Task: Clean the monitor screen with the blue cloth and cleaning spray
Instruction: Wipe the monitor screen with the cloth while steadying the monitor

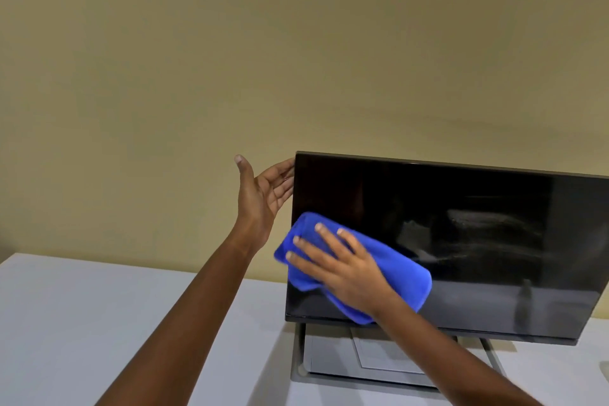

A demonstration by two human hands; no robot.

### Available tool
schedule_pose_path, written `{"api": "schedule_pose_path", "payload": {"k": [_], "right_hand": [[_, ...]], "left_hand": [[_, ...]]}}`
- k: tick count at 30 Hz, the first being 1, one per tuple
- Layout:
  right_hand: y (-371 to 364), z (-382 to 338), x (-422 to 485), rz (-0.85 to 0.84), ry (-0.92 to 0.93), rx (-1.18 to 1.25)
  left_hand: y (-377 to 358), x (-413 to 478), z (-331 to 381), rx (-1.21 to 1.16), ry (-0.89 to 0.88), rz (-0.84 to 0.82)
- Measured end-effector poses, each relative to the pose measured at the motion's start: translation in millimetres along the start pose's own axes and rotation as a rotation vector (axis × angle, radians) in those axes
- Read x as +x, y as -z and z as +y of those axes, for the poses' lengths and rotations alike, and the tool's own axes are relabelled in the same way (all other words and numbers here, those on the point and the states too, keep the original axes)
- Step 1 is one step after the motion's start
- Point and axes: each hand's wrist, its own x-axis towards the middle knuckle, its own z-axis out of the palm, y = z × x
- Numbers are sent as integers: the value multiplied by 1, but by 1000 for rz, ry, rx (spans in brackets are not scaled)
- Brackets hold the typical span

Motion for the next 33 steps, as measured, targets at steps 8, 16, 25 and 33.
{"api": "schedule_pose_path", "payload": {"k": [8,16,25,33], "right_hand": [[23,93,74,89,-747,113],[-3,-12,25,-46,-456,53],[8,-66,-74,-430,347,145],[38,45,37,79,-355,246]], "left_hand": [[20,-18,-32,33,114,94],[28,-24,-61,-52,139,136],[27,-31,-57,-37,130,111],[22,-34,-53,-52,126,111]]}}
